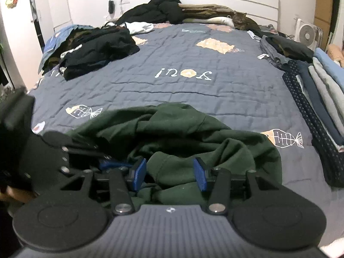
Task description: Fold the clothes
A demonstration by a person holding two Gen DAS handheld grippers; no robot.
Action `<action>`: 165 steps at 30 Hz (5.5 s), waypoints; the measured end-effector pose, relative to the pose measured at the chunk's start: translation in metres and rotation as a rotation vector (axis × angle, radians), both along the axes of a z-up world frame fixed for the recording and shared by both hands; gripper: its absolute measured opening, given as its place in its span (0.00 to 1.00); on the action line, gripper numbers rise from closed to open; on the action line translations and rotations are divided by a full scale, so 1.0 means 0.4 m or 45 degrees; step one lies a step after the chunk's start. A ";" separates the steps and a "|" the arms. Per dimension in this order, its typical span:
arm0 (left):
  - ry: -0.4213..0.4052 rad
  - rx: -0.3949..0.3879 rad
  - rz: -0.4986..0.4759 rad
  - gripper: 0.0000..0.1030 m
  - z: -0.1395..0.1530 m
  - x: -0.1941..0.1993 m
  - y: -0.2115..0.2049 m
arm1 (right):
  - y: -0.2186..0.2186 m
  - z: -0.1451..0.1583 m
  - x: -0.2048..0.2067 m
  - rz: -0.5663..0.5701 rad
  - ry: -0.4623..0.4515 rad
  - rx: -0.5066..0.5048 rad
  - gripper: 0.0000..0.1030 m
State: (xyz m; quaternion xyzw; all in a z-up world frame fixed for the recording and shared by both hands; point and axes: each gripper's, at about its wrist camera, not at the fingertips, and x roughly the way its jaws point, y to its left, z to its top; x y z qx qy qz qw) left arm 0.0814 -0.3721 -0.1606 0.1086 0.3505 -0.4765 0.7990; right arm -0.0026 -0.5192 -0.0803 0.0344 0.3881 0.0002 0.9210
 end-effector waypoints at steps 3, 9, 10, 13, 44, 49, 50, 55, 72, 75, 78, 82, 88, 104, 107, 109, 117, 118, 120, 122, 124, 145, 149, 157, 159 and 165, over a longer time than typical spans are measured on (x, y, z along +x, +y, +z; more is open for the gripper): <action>-0.007 0.013 0.011 0.21 -0.001 -0.003 0.011 | 0.006 0.010 -0.010 -0.013 -0.021 0.006 0.46; -0.008 0.031 0.023 0.25 -0.008 -0.007 0.012 | 0.003 0.021 -0.023 -0.048 -0.067 0.027 0.51; -0.010 0.036 0.025 0.25 -0.011 -0.007 0.009 | 0.002 0.022 -0.024 -0.054 -0.073 0.030 0.51; -0.025 0.052 0.023 0.25 -0.017 -0.012 0.000 | 0.001 0.027 -0.028 -0.069 -0.091 0.036 0.51; 0.073 -0.517 0.086 0.03 0.176 0.024 0.174 | 0.053 0.063 -0.061 -0.011 -0.185 0.022 0.53; 0.087 -0.507 0.080 0.03 0.168 0.034 0.163 | 0.104 0.044 -0.046 0.094 -0.139 -0.073 0.56; 0.090 -0.508 0.081 0.03 0.166 0.036 0.163 | 0.112 0.038 -0.041 0.099 -0.129 -0.093 0.56; 0.103 -0.505 0.087 0.03 0.158 0.045 0.171 | 0.136 0.001 -0.005 0.110 -0.049 -0.240 0.57; 0.147 -0.525 0.054 0.06 0.151 0.054 0.192 | 0.073 0.059 -0.043 -0.051 -0.222 -0.212 0.08; 0.117 -0.577 0.025 0.09 0.162 0.049 0.205 | 0.042 0.090 -0.057 -0.122 -0.292 -0.094 0.08; 0.100 -0.627 -0.005 0.56 0.168 0.037 0.209 | 0.017 0.115 -0.061 -0.148 -0.339 -0.021 0.08; 0.052 -0.592 -0.057 0.66 0.166 0.013 0.187 | 0.012 0.144 -0.071 -0.158 -0.401 0.023 0.08; -0.002 -0.454 -0.080 0.34 0.139 -0.002 0.147 | 0.003 0.191 -0.083 -0.175 -0.496 0.095 0.08; -0.041 -0.855 0.063 0.05 0.253 0.057 0.385 | -0.145 0.253 -0.115 -0.387 -0.714 0.299 0.08; -0.046 -0.901 0.120 0.05 0.271 0.076 0.441 | -0.175 0.247 -0.114 -0.410 -0.730 0.367 0.08; -0.063 -0.851 0.142 0.05 0.271 0.077 0.446 | -0.163 0.237 -0.099 -0.370 -0.707 0.396 0.08; -0.065 -0.767 0.170 0.64 0.313 0.053 0.463 | -0.095 0.184 -0.068 -0.196 -0.591 0.485 0.08; -0.075 -0.783 0.170 0.65 0.327 0.046 0.471 | -0.091 0.178 -0.069 -0.184 -0.579 0.491 0.08; -0.095 -0.814 0.171 0.65 0.356 0.031 0.486 | -0.084 0.171 -0.074 -0.166 -0.556 0.500 0.08; -0.096 -0.804 0.168 0.65 0.379 0.008 0.468 | -0.074 0.163 -0.082 -0.142 -0.538 0.515 0.08; -0.069 -0.730 0.167 0.65 0.366 -0.013 0.427 | -0.062 0.157 -0.086 -0.110 -0.520 0.514 0.08; 0.632 -0.576 0.734 0.64 0.162 -0.106 0.380 | 0.049 0.118 -0.156 0.097 -0.378 0.365 0.09; 0.736 -0.580 0.781 0.57 0.129 -0.085 0.374 | 0.045 0.116 -0.149 0.110 -0.364 0.364 0.09; 0.873 -0.605 0.826 0.05 0.066 -0.064 0.381 | 0.059 0.116 -0.151 0.140 -0.335 0.303 0.10; 0.831 -0.578 0.817 0.04 0.072 -0.069 0.380 | 0.063 0.116 -0.150 0.144 -0.320 0.292 0.11; 0.664 -0.471 0.762 0.04 0.122 -0.094 0.368 | 0.062 0.142 -0.144 0.153 -0.242 0.197 0.30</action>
